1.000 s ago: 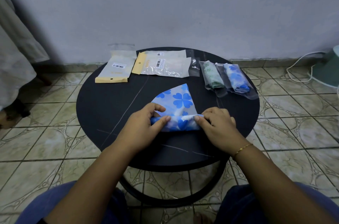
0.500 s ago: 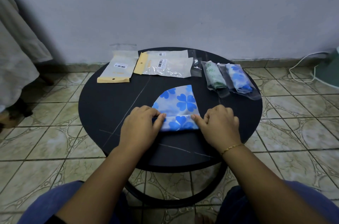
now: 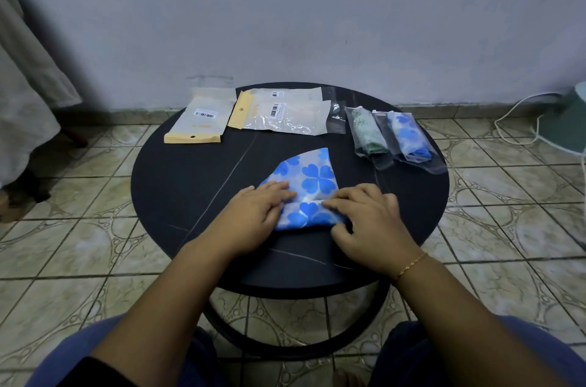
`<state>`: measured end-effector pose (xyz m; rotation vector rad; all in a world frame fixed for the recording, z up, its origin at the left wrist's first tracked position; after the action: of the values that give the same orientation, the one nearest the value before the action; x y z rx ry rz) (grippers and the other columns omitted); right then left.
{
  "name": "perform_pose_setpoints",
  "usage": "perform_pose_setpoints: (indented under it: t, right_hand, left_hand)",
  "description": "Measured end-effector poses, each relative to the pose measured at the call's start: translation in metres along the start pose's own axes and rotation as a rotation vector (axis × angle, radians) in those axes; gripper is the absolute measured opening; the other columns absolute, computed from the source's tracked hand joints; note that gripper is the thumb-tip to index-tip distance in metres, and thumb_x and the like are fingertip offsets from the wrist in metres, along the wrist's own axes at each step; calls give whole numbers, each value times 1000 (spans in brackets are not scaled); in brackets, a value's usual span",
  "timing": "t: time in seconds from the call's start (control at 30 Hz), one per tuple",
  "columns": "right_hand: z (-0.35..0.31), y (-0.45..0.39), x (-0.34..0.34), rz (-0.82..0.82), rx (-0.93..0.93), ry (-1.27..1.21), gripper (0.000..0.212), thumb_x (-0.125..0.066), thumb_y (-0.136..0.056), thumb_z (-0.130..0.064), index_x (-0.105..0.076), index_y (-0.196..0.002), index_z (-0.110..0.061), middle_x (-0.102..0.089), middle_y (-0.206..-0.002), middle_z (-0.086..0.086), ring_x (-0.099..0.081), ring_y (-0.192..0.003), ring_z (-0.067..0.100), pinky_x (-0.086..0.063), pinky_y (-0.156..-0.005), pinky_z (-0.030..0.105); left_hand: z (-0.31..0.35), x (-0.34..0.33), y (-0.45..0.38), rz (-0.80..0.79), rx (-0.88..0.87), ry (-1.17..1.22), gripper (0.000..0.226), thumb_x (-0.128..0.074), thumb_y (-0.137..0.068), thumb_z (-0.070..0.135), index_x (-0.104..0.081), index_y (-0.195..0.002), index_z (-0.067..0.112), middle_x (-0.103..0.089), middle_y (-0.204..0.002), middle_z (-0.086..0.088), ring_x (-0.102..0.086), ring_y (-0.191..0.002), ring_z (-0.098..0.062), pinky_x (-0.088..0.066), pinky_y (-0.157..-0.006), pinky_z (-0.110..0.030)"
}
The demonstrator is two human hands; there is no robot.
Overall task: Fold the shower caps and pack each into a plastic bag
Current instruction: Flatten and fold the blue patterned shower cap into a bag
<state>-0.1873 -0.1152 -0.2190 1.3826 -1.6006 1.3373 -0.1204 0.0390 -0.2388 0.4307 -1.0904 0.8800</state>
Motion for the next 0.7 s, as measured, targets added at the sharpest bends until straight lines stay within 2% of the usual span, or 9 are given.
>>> perform_pose_setpoints:
  t: [0.1, 0.17, 0.27, 0.33, 0.4, 0.5, 0.57, 0.63, 0.7]
  right_hand:
    - [1, 3, -1, -32, 0, 26, 60, -37, -70, -38, -51, -128, -36, -45, -130, -21, -30, -121, 7, -13, -83, 26]
    - [3, 3, -1, -17, -16, 27, 53, -42, -74, -33, -52, -125, -36, -47, -128, -21, -32, -118, 8, -14, -82, 26]
    - [4, 2, -1, -16, -16, 20, 42, -50, -82, -24, -53, -123, -36, -49, -125, -21, -34, -116, 9, -14, -81, 27]
    - [3, 1, 0, -26, -9, -10, 41, -50, -85, -24, -53, -124, -36, -50, -125, -22, -35, -115, 8, -15, -82, 27]
    - [3, 0, 1, -34, 2, -48, 38, -50, -88, -25, -54, -124, -37, -51, -124, -22, -35, -111, 6, -15, -82, 26]
    - [5, -3, 4, -39, -4, -87, 34, -51, -89, -25, -58, -120, -36, -56, -115, -23, -38, -107, 5, -16, -82, 25]
    - [6, -5, 6, -38, -38, -158, 30, -53, -88, -25, -61, -116, -35, -54, -96, -23, -40, -103, 7, -17, -82, 23]
    - [10, -6, 6, -37, -88, -248, 27, -53, -89, -27, -61, -112, -37, -43, -85, -18, -39, -98, 9, -18, -80, 19]
    - [12, -6, 5, -50, -118, -287, 23, -51, -91, -29, -59, -110, -39, -40, -84, -13, -37, -93, 8, -17, -78, 17]
  left_hand:
    - [-4, -2, 0, -52, 51, 51, 40, -35, -102, 18, -44, -139, 28, -36, -150, 11, -25, -141, -6, -9, -114, -25]
    - [-7, 2, 0, -35, 102, 146, 37, -38, -101, 20, -47, -137, 28, -46, -143, 9, -37, -134, -11, -18, -116, -28]
    - [-15, 8, -1, 0, 189, 385, 19, -48, -98, 18, -55, -112, 29, -60, -123, 14, -55, -111, 1, -37, -99, -20]
    - [-17, 11, 0, 1, 193, 439, 12, -53, -95, 14, -55, -96, 26, -61, -115, 19, -54, -100, 15, -39, -90, -11]
    - [-15, 13, 1, -12, 158, 406, 14, -56, -93, 12, -57, -86, 24, -59, -117, 18, -53, -100, 17, -38, -86, -7]
    - [-13, 18, 2, 18, 82, 267, 24, -60, -90, 15, -62, -80, 37, -59, -109, 16, -56, -103, 2, -39, -91, -20]
    - [-15, 22, 4, -7, 125, 254, 13, -61, -86, 34, -66, -76, 40, -57, -99, 18, -54, -100, 4, -39, -99, -30]
    - [-16, 25, 6, -47, 186, 231, 27, -45, -77, 55, -69, -74, 43, -60, -96, 22, -52, -100, 8, -31, -107, -39]
    - [-18, 27, 9, -73, 237, 318, 35, -34, -77, 59, -67, -82, 50, -64, -95, 26, -53, -104, 7, -27, -110, -41]
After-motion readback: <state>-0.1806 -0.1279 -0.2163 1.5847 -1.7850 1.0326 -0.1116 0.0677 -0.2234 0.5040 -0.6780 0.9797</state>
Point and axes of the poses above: each hand's wrist, its own y-axis away from the middle knuckle, its own x-axis out of the back of the hand, z = x × y, the point moved 7 cm from there along -y, towards the middle knuckle
